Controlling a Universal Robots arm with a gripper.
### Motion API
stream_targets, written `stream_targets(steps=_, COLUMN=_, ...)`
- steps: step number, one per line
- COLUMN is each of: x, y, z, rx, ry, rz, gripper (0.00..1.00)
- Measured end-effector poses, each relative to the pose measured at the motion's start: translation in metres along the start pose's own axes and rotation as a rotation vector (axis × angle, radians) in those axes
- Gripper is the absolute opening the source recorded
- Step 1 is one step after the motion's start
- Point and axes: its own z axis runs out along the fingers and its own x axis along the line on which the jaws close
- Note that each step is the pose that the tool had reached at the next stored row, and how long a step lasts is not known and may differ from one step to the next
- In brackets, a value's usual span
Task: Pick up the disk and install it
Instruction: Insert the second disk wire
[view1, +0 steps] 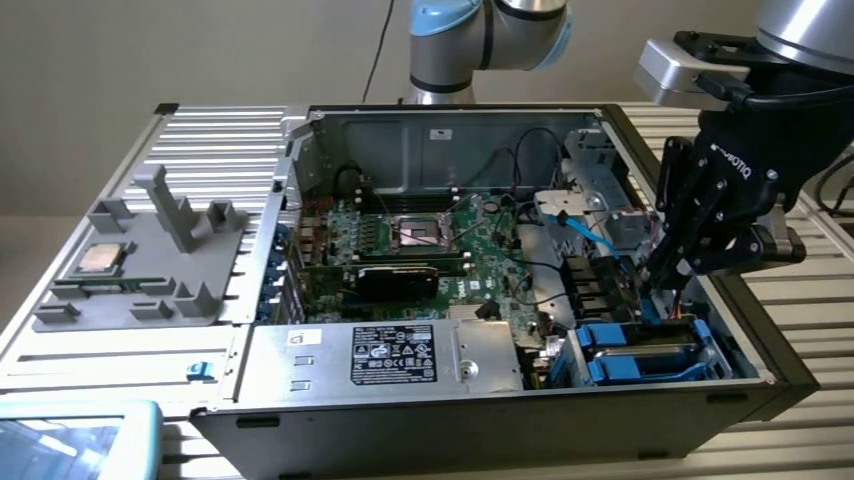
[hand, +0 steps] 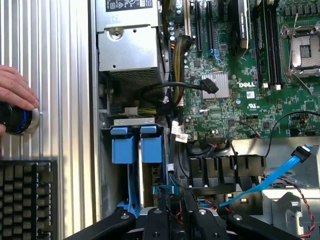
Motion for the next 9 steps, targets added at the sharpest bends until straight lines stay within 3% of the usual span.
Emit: stream_targets(steps=9, x=0.0, y=0.0, z=0.0, rx=0.0, ry=0.0, rz=0.0, gripper=0.24)
